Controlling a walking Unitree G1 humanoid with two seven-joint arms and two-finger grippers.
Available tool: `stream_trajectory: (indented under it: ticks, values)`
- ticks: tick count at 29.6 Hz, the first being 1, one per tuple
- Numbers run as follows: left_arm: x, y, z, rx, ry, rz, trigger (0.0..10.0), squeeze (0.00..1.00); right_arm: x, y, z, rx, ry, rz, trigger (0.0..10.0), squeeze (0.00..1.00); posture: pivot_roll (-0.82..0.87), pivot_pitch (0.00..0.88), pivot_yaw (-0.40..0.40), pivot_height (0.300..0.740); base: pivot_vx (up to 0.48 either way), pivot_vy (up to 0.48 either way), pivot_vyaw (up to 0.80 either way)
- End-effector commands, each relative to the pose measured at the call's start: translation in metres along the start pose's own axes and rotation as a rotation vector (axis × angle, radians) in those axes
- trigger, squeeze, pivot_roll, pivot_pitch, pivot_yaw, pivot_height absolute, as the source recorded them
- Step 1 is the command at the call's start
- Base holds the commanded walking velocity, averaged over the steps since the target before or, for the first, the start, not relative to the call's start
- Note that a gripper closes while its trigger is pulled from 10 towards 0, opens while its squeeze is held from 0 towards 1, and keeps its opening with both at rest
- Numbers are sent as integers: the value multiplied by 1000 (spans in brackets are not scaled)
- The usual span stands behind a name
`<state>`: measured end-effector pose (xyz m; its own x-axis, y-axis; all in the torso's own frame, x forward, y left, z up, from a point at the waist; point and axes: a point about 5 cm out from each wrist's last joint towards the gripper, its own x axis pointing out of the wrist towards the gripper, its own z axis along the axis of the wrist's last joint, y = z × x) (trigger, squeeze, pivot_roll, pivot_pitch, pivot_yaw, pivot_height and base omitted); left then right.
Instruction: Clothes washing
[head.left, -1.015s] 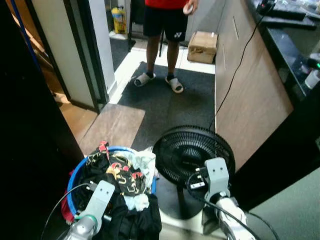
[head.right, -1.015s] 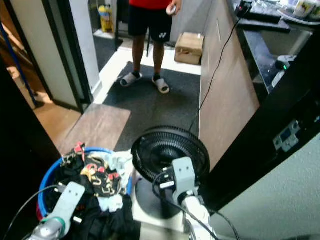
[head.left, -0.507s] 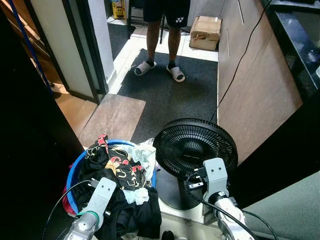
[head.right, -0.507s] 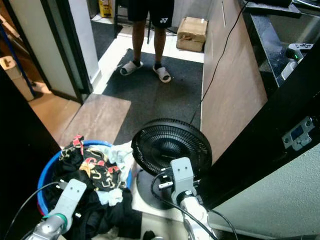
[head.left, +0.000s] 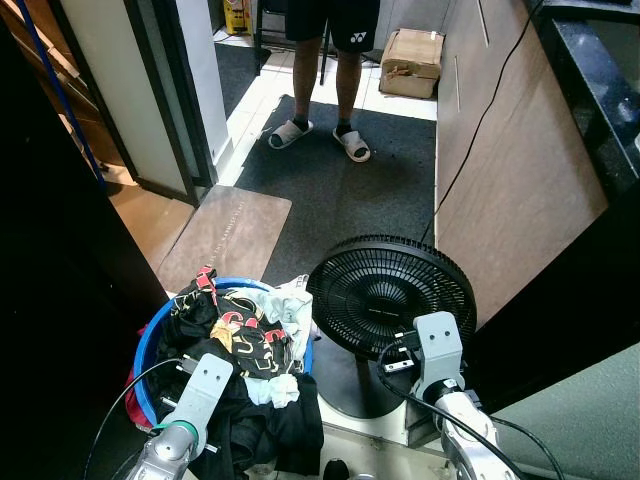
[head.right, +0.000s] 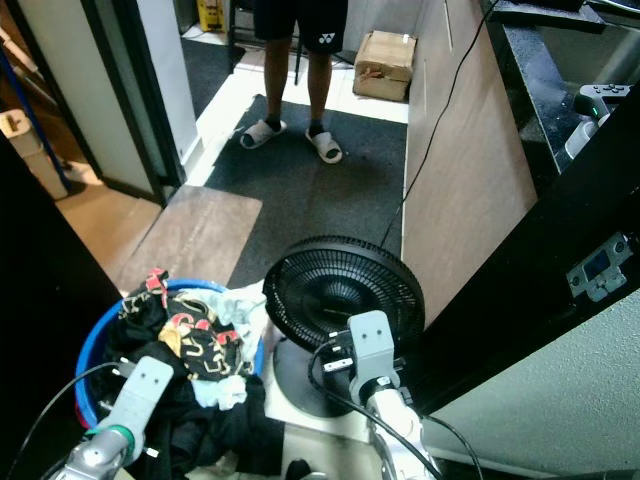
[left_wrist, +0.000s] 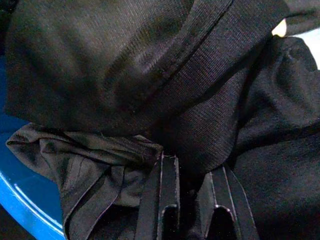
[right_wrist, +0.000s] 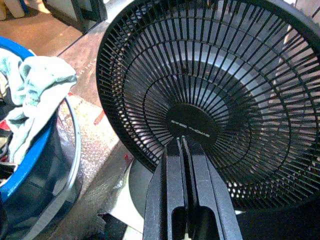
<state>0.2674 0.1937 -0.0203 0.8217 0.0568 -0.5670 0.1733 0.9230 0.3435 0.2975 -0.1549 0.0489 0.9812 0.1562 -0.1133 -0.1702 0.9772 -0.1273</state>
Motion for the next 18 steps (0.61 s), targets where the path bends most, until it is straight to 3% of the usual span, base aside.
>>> stream_trajectory:
  ticks: [1,5,8,9,10,11,12,13,15,16,18]
  values:
    - [-3,-5,-11,-19,30,-25,0,0,-2,0,-5,5,17,-5,10000,0,89,170,34,740,0,0,0]
    - [-1,-4,8,-78,-47,-34,0,0,3,-1,2,8,-11,-11,10000,0,99,143,35,740,0,0,0]
    - [-1,-4,8,-78,-47,-34,0,0,3,-1,2,8,-11,-11,10000,0,99,143,35,740,0,0,0]
    - [1,0,38,-149,-144,-31,10000,0,8,-1,12,17,-48,-15,10000,0,102,114,42,740,0,0,0]
    - [1,0,38,-149,-144,-31,10000,0,8,-1,12,17,-48,-15,10000,0,102,114,42,740,0,0,0]
    - [-1,8,91,-235,-307,-32,10000,0,14,4,28,30,-107,-7,10000,0,112,91,46,740,0,0,0]
    - [-1,8,91,-235,-307,-32,10000,0,14,4,28,30,-107,-7,10000,0,112,91,46,740,0,0,0]
    - [-8,16,132,-298,-437,-43,10000,0,19,10,40,42,-153,4,10000,0,115,80,49,740,0,0,0]
    - [-8,16,132,-298,-437,-43,10000,0,19,10,40,42,-153,4,10000,0,115,80,49,740,0,0,0]
    - [-20,24,174,-345,-567,-54,10000,0,22,17,53,53,-201,23,10000,0,118,66,54,740,0,0,0]
    - [-20,24,174,-345,-567,-54,10000,0,22,17,53,53,-201,23,10000,0,118,66,54,740,0,0,0]
